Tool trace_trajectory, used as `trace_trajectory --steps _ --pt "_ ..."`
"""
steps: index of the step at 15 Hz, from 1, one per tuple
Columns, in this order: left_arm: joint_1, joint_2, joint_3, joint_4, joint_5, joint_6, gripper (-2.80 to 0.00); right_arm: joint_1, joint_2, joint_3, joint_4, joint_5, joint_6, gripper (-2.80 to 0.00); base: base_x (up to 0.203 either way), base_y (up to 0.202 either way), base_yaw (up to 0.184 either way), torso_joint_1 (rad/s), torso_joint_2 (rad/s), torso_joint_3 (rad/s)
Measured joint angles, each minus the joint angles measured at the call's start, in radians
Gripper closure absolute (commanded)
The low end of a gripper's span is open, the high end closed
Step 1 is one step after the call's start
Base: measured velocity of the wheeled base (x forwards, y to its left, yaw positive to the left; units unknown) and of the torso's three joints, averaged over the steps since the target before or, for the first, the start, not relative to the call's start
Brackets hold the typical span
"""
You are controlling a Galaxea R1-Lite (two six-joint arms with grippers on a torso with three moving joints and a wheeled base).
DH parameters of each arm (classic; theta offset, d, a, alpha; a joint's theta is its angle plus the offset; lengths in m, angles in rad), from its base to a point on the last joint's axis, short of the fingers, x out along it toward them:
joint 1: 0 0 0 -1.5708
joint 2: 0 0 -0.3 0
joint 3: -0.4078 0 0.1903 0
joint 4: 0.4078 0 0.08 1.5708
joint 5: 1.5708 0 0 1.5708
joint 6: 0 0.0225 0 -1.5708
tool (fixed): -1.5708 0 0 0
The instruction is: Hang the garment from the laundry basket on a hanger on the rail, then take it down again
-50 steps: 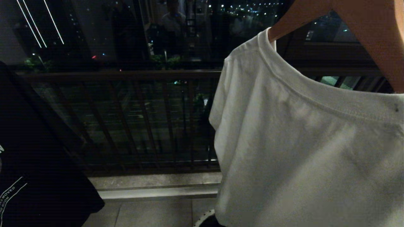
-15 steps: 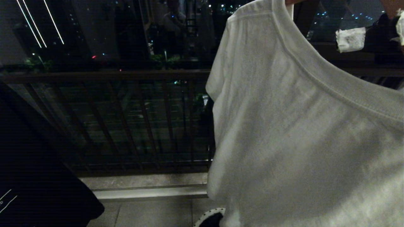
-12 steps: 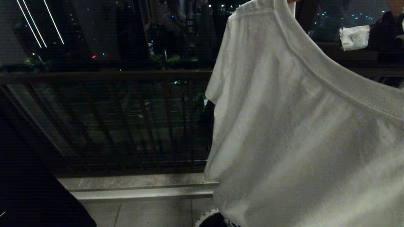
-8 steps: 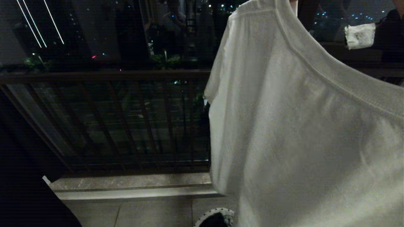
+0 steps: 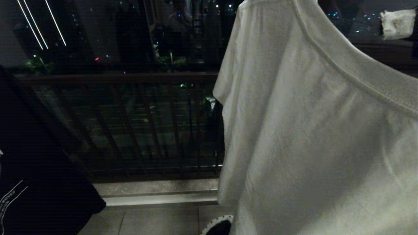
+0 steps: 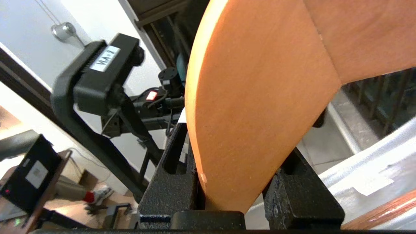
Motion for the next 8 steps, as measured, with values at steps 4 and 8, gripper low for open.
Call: trace_trajectory --steps 4,8 --pt "0.000 0.000 0.000 0.000 0.000 0.000 0.00 0.000 -0.038 -0.001 0.010 -0.004 0.003 0.00 0.000 0.000 0.000 0.000 0.00 0.000" --pt "0.000 0.000 0.000 0.000 0.000 0.000 0.00 -0.001 -0.107 0.031 0.087 -0.038 0.004 0.00 0.000 0.000 0.000 0.000 0.00 0.000"
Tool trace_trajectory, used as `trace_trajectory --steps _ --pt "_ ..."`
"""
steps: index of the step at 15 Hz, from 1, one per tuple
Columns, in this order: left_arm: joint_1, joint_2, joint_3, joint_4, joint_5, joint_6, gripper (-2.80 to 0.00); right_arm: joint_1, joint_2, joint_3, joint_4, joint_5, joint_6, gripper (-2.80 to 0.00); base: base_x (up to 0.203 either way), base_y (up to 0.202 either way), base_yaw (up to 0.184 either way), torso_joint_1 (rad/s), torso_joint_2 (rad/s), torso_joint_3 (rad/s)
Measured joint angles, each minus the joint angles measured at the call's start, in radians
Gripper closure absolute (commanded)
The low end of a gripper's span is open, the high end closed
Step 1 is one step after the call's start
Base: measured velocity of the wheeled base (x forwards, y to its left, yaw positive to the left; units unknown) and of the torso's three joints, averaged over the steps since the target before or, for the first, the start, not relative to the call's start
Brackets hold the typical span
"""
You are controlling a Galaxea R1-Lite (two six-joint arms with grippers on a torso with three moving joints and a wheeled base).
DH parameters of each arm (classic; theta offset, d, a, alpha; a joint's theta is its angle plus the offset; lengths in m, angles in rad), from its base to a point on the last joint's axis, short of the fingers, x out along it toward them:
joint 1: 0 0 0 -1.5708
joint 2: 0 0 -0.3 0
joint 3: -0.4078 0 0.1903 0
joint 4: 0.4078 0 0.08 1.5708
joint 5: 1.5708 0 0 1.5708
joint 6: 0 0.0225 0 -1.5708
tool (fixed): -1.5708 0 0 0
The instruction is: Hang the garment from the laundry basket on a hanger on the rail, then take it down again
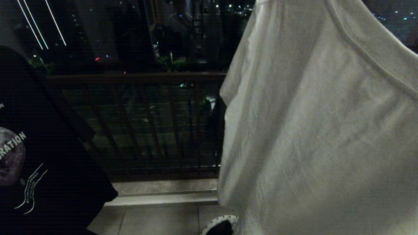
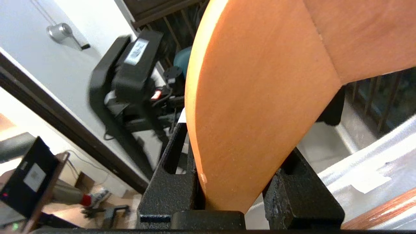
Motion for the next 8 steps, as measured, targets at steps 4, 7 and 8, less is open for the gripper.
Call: trace_trajectory --steps 4,7,8 --pt "0.000 0.000 0.000 0.000 0.000 0.000 0.00 0.000 -0.087 0.118 0.018 -0.087 0.001 0.00 0.000 0.000 0.000 0.000 0.00 0.000" --pt "0.000 0.000 0.000 0.000 0.000 0.000 0.00 -0.003 -0.134 0.215 0.015 -0.121 0.002 0.00 0.000 0.000 0.000 0.000 0.00 0.000" --pt "0.000 0.000 0.000 0.000 0.000 0.000 0.00 -0.008 -0.147 0.236 0.013 -0.129 0.002 0.00 0.000 0.000 0.000 0.000 0.00 0.000"
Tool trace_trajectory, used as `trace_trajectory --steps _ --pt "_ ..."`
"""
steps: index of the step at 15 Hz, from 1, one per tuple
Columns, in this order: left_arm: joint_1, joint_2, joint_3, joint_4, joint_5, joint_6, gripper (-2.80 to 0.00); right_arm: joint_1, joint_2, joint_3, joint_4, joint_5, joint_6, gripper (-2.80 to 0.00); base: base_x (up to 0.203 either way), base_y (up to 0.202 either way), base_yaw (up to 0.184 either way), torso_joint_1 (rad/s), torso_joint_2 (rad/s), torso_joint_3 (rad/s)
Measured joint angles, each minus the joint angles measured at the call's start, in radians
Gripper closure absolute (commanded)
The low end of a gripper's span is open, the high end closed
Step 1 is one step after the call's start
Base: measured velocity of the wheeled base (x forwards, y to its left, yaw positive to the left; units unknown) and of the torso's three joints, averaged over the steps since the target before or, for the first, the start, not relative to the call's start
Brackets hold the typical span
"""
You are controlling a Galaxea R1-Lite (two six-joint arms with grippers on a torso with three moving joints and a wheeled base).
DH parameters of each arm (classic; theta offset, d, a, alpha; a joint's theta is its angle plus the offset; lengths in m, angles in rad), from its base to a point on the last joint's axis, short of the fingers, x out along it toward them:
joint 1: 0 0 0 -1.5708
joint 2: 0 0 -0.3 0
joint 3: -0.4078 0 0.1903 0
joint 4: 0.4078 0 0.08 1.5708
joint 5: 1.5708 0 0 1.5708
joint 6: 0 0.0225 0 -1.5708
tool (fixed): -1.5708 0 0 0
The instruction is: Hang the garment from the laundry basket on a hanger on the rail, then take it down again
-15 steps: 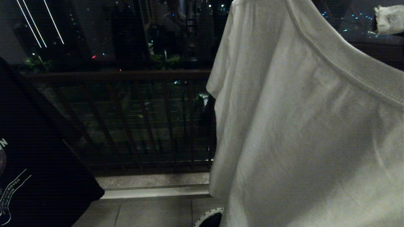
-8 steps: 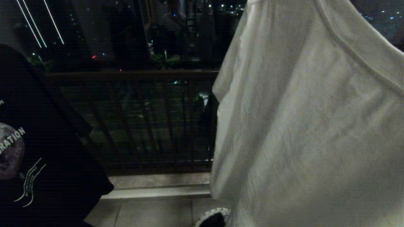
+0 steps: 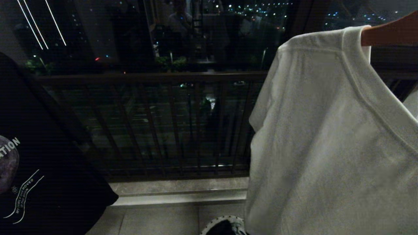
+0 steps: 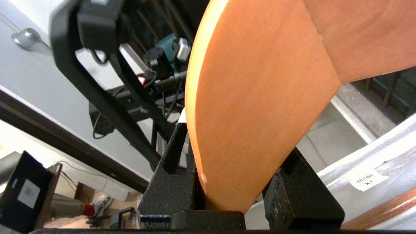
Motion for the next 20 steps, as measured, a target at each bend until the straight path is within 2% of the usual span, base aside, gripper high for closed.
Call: trace_trajectory --steps 4,7,20 --pt "0.000 0.000 0.000 0.000 0.000 0.000 0.00 -0.009 -0.058 0.080 -0.003 -0.082 0.001 0.00 0.000 0.000 0.000 0.000 0.00 0.000" --pt "0.000 0.000 0.000 0.000 0.000 0.000 0.00 -0.011 -0.101 0.165 -0.054 -0.103 0.003 0.00 0.000 0.000 0.000 -0.010 0.01 0.014" --pt "0.000 0.000 0.000 0.001 0.000 -0.001 0.00 -0.011 -0.156 0.198 -0.091 -0.106 0.003 0.00 0.000 0.000 0.000 -0.133 0.31 0.175"
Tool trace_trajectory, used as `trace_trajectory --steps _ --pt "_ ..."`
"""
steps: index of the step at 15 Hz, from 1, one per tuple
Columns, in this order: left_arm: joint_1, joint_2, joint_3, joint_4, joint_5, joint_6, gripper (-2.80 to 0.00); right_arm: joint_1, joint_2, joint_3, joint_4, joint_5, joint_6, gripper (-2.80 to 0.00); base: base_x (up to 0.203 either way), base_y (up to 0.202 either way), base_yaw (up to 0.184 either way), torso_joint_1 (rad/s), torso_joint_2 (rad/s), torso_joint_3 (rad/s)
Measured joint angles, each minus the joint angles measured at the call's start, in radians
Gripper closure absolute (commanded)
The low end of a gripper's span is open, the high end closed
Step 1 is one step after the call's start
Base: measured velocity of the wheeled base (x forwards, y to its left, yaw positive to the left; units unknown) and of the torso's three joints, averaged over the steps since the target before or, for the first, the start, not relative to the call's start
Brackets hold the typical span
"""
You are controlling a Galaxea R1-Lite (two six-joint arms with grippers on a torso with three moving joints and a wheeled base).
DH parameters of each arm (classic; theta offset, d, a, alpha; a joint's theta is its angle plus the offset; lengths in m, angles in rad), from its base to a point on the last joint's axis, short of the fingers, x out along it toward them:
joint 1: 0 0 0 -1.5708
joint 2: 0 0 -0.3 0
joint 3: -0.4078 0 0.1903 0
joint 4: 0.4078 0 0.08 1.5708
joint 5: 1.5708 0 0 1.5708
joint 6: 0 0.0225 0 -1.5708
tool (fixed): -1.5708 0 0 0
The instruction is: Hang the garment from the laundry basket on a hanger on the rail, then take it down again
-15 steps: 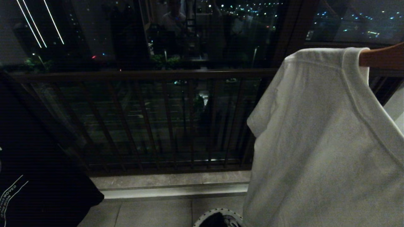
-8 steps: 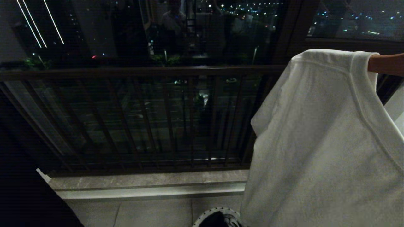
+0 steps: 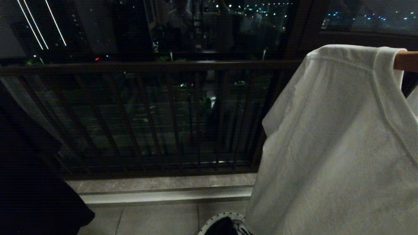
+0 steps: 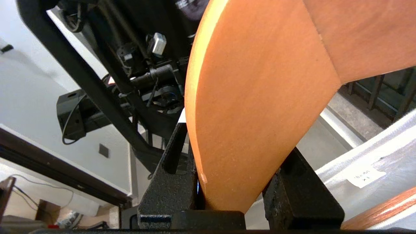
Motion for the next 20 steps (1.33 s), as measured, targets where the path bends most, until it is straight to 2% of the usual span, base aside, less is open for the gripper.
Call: trace_trajectory --steps 10,15,20 --pt "0.000 0.000 0.000 0.000 0.000 0.000 0.00 0.000 -0.023 0.000 -0.034 -0.009 -0.003 0.00 0.000 0.000 0.000 -0.141 0.35 0.208" --pt "0.000 0.000 0.000 0.000 0.000 0.000 0.00 0.000 -0.020 0.000 -0.133 -0.032 -0.003 0.00 0.000 0.000 0.000 -0.192 0.52 0.316" --pt "0.000 0.000 0.000 0.000 0.000 0.001 0.00 0.000 -0.014 -0.012 -0.141 -0.041 -0.004 0.00 0.000 0.000 0.000 -0.184 0.53 0.347"
